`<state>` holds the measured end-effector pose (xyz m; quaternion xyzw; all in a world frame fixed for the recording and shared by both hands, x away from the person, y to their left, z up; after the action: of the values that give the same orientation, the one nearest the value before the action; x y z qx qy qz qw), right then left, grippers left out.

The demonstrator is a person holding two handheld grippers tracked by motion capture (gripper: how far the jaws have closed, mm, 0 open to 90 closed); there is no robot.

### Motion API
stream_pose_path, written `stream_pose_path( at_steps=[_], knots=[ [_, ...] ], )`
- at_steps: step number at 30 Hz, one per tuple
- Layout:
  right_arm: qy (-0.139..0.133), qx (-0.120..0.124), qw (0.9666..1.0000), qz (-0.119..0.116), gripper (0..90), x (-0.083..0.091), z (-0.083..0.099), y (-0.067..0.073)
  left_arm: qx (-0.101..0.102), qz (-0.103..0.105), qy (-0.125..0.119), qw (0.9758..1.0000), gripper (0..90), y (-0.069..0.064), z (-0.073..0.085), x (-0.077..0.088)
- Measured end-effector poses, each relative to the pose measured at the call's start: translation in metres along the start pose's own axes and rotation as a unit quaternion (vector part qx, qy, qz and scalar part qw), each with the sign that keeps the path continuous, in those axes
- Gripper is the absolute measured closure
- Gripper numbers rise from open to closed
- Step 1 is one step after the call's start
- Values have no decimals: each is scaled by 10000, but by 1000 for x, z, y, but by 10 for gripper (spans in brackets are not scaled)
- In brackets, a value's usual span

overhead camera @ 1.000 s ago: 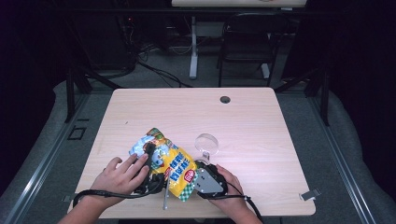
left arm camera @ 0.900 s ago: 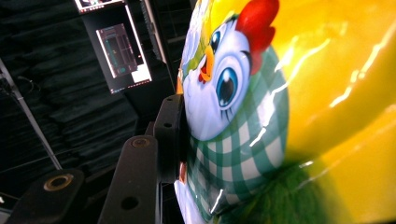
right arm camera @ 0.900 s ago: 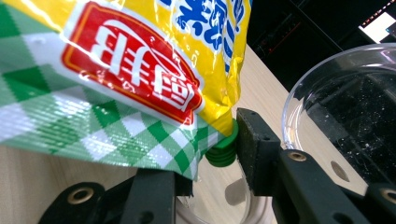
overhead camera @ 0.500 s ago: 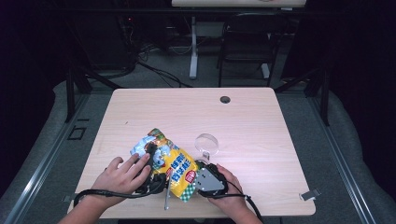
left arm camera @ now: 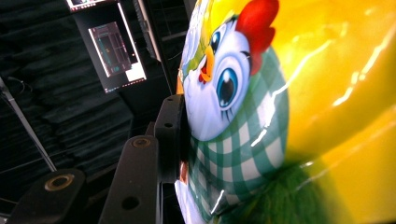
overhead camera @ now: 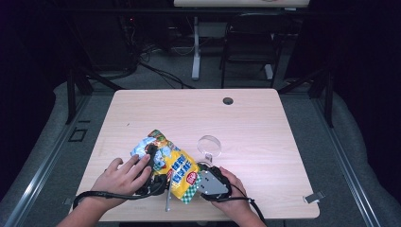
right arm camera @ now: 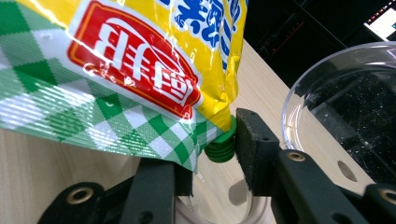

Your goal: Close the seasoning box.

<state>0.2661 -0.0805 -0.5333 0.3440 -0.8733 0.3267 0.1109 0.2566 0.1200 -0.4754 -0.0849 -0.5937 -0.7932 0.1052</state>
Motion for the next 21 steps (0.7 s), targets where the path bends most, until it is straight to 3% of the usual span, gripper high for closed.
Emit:
stream_pose_path(
  at_steps=[5,8,21],
  knots=[
    [-7,-220,9997,-134,701,1,-1,-4,-38,-101,-25,9999,633,3,-1,1],
    [2,-309,9993,-211,702,1,0,-5,-81,-32,-10,10000,633,4,-1,1],
    [83,-381,9988,-303,703,2,1,-6,-240,105,25,9997,633,11,-5,2]
  ],
)
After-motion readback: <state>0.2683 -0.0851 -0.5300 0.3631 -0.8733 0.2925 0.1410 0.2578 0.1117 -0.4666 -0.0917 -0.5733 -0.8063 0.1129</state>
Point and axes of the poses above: each handheld gripper's, and its own axes: x roughly backward along the jaws, z roughly out of its underside, y roughly to its left, the point moved 1 cm from there along -x, roughly forward along the jaws, and after that the axes turned 2 degrees about y, right-handed, at the moved point
